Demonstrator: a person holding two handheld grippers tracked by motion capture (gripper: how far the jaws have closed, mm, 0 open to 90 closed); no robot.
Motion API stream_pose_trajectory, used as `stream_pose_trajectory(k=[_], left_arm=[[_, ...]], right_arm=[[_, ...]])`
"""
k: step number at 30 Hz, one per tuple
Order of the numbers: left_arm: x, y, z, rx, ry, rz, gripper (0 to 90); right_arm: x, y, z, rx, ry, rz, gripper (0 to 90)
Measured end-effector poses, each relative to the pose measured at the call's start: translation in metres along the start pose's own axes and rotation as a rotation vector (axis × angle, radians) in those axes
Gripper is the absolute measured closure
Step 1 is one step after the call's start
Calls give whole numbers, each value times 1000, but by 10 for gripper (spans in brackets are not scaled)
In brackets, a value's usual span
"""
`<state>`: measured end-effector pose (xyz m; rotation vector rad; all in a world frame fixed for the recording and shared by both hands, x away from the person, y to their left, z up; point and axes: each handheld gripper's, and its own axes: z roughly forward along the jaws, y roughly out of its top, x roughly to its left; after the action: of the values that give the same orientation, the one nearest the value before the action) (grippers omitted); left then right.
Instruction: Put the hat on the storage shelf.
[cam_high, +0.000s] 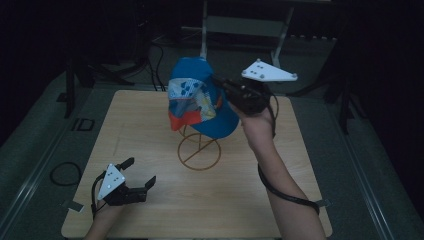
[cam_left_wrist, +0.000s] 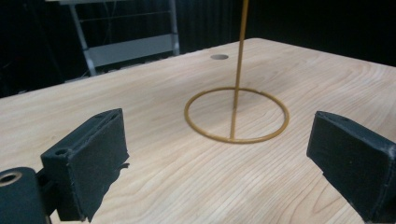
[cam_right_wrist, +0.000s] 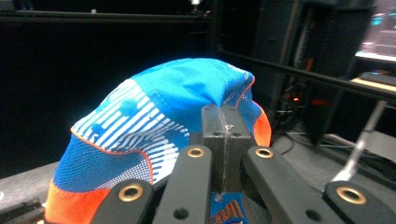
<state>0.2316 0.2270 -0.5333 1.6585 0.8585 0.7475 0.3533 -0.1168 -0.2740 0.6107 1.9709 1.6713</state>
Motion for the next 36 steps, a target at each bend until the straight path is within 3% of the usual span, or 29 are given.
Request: stream_pose_trajectory(k=[9,16,25,32,36], left_arm=[[8,-7,-5,-20,22,-56,53],[8,-9,-5,-16,19,-55,53],[7,-12,-3,-5,7,-66,53],[7,-14,-1,1,5,-70,54],[7,-15,-1,5,3,-70,53]], right_arm=[[9,-23,49,105,77,6,900],[4,-49,68,190,100,30,900],[-6,-66,58,221,89,51,900],[-18,-76,41,210,92,94,900],[-17,-81,33,206,94,89,900]])
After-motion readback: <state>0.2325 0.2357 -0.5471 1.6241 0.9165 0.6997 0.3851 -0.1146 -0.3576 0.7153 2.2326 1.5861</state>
